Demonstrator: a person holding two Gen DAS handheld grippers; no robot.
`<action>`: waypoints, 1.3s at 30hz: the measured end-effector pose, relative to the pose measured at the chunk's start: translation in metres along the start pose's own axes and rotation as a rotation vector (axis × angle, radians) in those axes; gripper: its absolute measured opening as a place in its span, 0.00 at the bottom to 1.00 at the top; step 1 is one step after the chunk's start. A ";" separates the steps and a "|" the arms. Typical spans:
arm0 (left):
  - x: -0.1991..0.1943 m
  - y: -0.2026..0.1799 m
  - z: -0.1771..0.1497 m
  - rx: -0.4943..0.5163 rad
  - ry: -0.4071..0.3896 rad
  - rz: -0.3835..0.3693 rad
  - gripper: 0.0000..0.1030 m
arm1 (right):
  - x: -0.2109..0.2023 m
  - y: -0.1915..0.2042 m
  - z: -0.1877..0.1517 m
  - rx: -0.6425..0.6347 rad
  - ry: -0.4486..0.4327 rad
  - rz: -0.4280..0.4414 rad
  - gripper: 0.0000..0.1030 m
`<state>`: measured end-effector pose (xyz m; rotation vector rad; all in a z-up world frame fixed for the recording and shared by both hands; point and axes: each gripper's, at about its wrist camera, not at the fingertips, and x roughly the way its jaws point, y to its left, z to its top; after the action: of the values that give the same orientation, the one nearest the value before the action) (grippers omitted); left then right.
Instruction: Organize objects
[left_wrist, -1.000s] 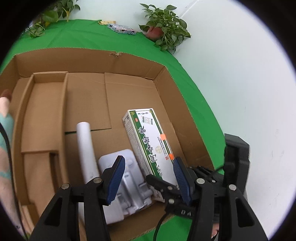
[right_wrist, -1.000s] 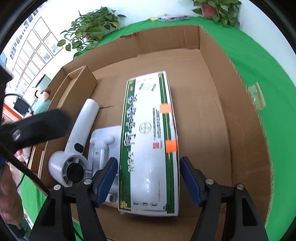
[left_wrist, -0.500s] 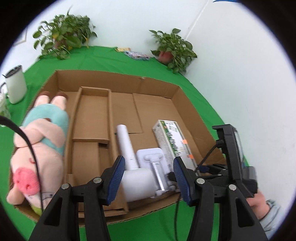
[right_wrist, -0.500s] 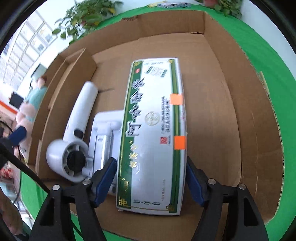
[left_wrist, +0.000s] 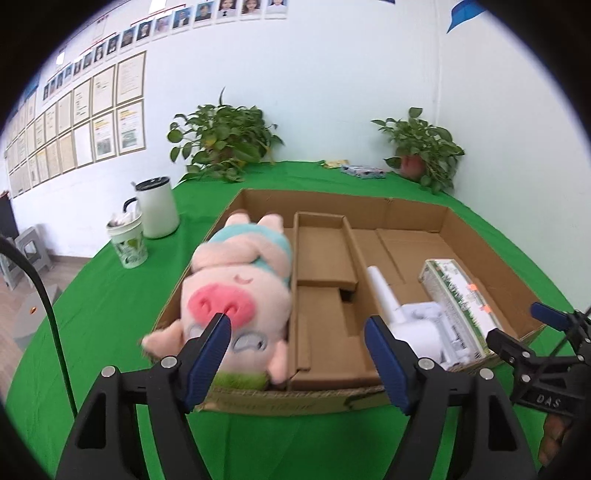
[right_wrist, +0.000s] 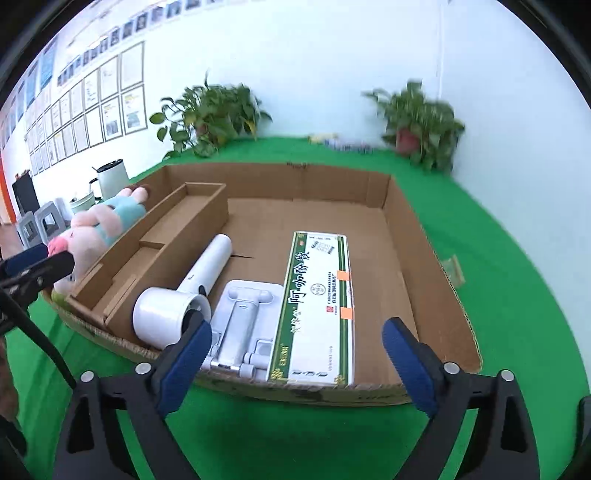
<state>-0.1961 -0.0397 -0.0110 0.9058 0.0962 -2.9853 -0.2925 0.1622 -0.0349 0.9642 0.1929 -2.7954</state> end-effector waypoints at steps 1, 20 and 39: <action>0.001 0.002 -0.005 -0.001 0.001 0.008 0.72 | -0.004 0.004 -0.003 -0.005 -0.020 -0.006 0.93; 0.014 -0.009 -0.030 0.023 -0.058 0.018 0.80 | 0.000 0.014 -0.026 0.066 -0.116 -0.080 0.99; 0.015 -0.010 -0.030 0.029 -0.053 0.023 0.82 | 0.000 0.015 -0.026 0.067 -0.116 -0.080 0.99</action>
<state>-0.1925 -0.0276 -0.0440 0.8233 0.0419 -2.9949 -0.2738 0.1528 -0.0558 0.8220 0.1249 -2.9381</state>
